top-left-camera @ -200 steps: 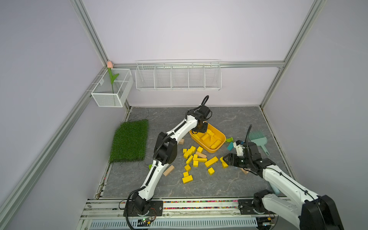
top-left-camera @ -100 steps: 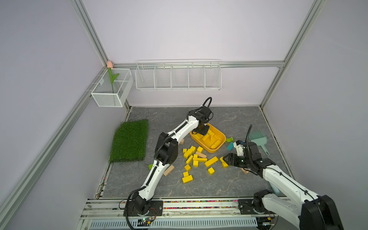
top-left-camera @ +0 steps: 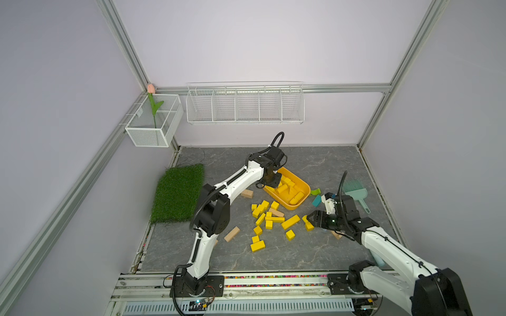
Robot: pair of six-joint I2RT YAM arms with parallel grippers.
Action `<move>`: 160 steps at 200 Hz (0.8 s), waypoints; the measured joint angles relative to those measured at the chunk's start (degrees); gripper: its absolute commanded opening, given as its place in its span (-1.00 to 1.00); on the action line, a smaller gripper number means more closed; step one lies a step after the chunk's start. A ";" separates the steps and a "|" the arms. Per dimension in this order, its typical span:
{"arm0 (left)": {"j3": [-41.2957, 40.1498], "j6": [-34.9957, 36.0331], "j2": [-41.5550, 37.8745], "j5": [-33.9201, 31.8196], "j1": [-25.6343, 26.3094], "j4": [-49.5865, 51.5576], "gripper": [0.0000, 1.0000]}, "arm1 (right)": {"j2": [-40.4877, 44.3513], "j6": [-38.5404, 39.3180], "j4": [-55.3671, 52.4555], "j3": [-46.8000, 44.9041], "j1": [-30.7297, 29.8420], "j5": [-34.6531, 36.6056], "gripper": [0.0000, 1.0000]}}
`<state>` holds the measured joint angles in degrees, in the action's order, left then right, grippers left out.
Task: Pick out the yellow building blocks
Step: Place the building block in the storage box.
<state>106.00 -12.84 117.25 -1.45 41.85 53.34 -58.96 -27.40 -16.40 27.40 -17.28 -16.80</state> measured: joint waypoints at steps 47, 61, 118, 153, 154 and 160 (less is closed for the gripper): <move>-23.91 -5.53 -18.45 1.95 0.70 -7.91 -0.13 | -0.07 0.00 0.00 0.00 0.04 0.00 0.43; -30.34 -7.45 -21.64 2.36 1.38 -8.96 -0.07 | -0.17 -0.02 -0.02 0.00 0.07 0.02 0.43; -50.99 -15.63 -34.34 4.52 4.15 -14.12 -0.02 | 1.49 -0.28 -0.26 -0.04 0.11 0.68 0.48; -56.48 -19.12 -38.71 5.42 4.63 -16.41 0.00 | 4.13 -0.50 -0.48 -0.09 0.26 1.49 0.49; -56.54 -19.17 -38.77 5.42 4.66 -16.39 0.01 | 4.11 -0.52 -0.48 -0.09 0.26 1.53 0.49; -56.74 -19.52 -38.95 5.38 4.72 -16.41 0.01 | 3.82 -0.52 -0.52 -0.09 0.26 1.55 0.49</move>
<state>49.25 -32.36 78.30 3.92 46.57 36.93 -55.13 -27.92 -16.93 27.31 -17.02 -15.25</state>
